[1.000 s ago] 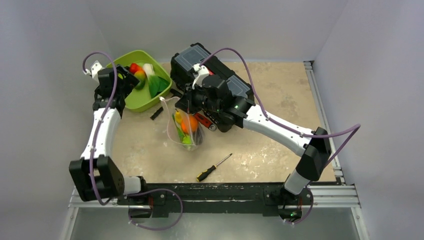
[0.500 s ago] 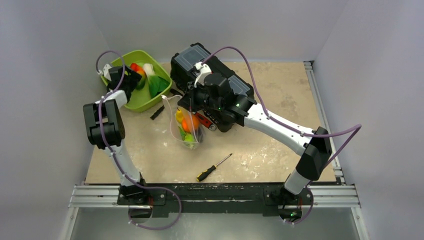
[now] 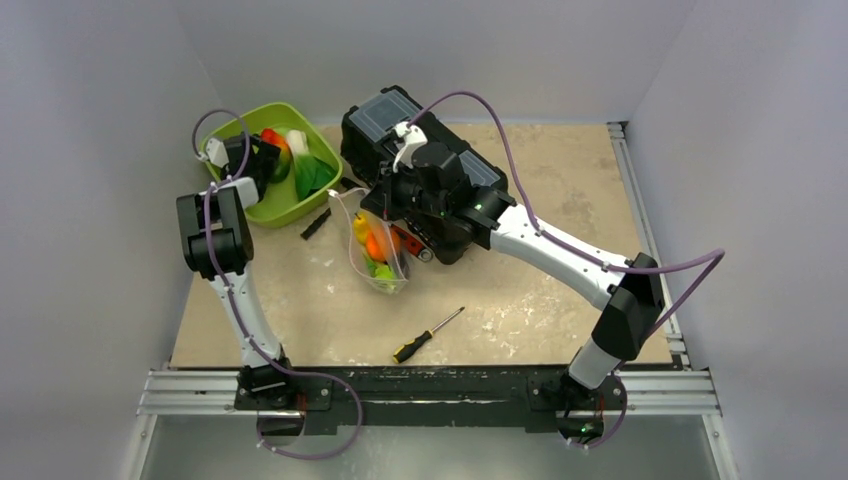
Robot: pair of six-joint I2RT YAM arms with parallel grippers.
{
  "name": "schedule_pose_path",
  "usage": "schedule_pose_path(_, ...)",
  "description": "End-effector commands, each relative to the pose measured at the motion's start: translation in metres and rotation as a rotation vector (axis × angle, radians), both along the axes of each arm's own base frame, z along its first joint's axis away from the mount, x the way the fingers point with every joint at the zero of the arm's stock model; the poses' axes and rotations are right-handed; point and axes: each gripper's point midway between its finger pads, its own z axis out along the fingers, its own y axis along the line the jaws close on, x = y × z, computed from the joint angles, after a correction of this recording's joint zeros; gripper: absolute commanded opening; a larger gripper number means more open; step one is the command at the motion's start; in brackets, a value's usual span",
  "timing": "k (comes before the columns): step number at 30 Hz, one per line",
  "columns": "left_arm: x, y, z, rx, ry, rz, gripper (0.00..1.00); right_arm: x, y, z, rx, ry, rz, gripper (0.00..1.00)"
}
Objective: Place the food in the zip-top bag and seal the zipper
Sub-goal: Pick up the fake fruit from the bin.
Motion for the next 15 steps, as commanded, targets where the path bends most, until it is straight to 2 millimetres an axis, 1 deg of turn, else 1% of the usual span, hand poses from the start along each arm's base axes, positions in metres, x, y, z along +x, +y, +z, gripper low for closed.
schedule_pose_path(1, 0.02, -0.004, 0.012, -0.051, -0.098, -0.029, 0.93, 0.003, 0.0, 0.016, 0.038, -0.032, 0.013, 0.0)
schedule_pose_path(4, 0.02, -0.013, 0.012, -0.083, -0.136, -0.063, 0.91, 0.004, 0.001, 0.016, 0.039, -0.031, 0.013, 0.0)
schedule_pose_path(7, 0.017, -0.019, 0.011, -0.106, -0.172, -0.079, 0.9, 0.004, 0.001, 0.017, 0.044, -0.032, 0.014, 0.0)
schedule_pose_path(9, 0.015, -0.024, 0.011, -0.119, -0.187, -0.096, 0.88, 0.004, 0.001, 0.018, 0.046, -0.031, 0.014, 0.0)
schedule_pose_path(12, 0.013, -0.027, 0.008, -0.129, -0.191, -0.108, 0.79, 0.003, 0.002, 0.017, 0.047, -0.025, 0.017, 0.0)
schedule_pose_path(14, 0.015, -0.027, 0.006, -0.133, -0.19, -0.112, 0.7, 0.003, 0.003, 0.018, 0.051, -0.024, 0.021, 0.0)
schedule_pose_path(15, 0.016, -0.028, 0.006, -0.137, -0.191, -0.117, 0.64, 0.003, 0.003, 0.019, 0.053, -0.025, 0.022, 0.0)
